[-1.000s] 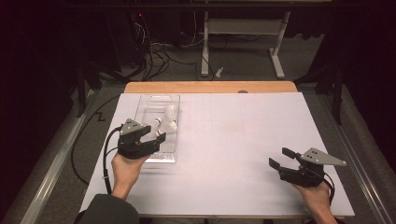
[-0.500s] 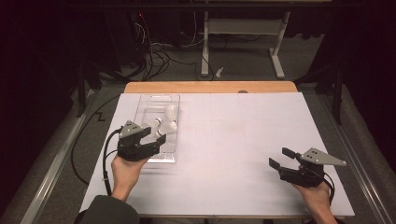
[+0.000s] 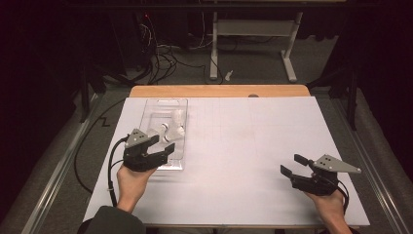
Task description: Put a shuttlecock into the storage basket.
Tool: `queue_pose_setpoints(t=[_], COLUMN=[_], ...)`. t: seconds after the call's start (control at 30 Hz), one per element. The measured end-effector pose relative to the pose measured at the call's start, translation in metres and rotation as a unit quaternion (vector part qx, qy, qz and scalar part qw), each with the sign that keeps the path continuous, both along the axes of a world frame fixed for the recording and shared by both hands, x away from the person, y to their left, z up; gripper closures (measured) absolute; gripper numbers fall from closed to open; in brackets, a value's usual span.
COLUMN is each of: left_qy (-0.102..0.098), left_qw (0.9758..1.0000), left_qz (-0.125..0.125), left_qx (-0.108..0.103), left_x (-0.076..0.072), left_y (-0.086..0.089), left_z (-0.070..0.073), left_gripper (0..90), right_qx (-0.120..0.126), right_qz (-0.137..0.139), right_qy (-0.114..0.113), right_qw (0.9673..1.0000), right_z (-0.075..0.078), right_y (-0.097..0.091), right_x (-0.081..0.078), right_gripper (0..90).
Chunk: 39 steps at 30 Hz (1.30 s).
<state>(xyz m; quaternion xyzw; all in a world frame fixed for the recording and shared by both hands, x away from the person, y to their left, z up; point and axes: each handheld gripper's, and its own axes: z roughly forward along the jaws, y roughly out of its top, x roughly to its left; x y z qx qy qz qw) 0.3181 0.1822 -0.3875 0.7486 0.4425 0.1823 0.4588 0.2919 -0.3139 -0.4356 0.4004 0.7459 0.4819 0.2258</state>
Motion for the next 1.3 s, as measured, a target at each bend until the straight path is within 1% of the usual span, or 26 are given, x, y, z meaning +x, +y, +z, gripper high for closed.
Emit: queue_pose_setpoints(t=[0.27,0.33,0.47,0.67,0.73,1.0,1.3], left_qy=[0.0,0.001,0.002,0.0,0.0,-0.001,-0.002], left_qw=[1.0,0.9999,0.9998,0.9997,0.9997,0.9996,0.9993], left_qz=[-0.006,-0.008,-0.01,-0.013,-0.016,-0.022,-0.029], left_qx=[-0.004,-0.011,-0.016,-0.019,-0.016,-0.016,-0.022], left_x=[-0.004,-0.005,-0.008,-0.01,-0.012,-0.016,-0.02], left_y=[-0.001,-0.001,0.0,-0.002,-0.003,-0.006,-0.008], left_z=[-0.001,-0.001,-0.002,-0.002,-0.002,-0.003,-0.003], left_gripper=[34.8,34.7,34.5,34.5,34.5,34.4,34.4], right_qx=[0.0,0.0,-0.001,-0.001,-0.001,-0.001,0.0], right_qz=[0.0,0.0,0.001,0.001,0.001,0.001,0.001], right_qy=[0.0,0.0,0.0,0.0,0.0,0.0,0.0], right_qw=[1.0,1.0,1.0,1.0,1.0,1.0,1.0], right_z=[0.0,0.0,0.0,0.0,0.0,0.0,0.0], right_y=[0.0,0.0,0.0,0.0,0.0,0.0,0.0], right_x=[0.0,0.0,0.0,0.0,0.0,0.0,0.0], right_gripper=[30.9,30.9,30.9,30.9,30.9,30.9,30.9])
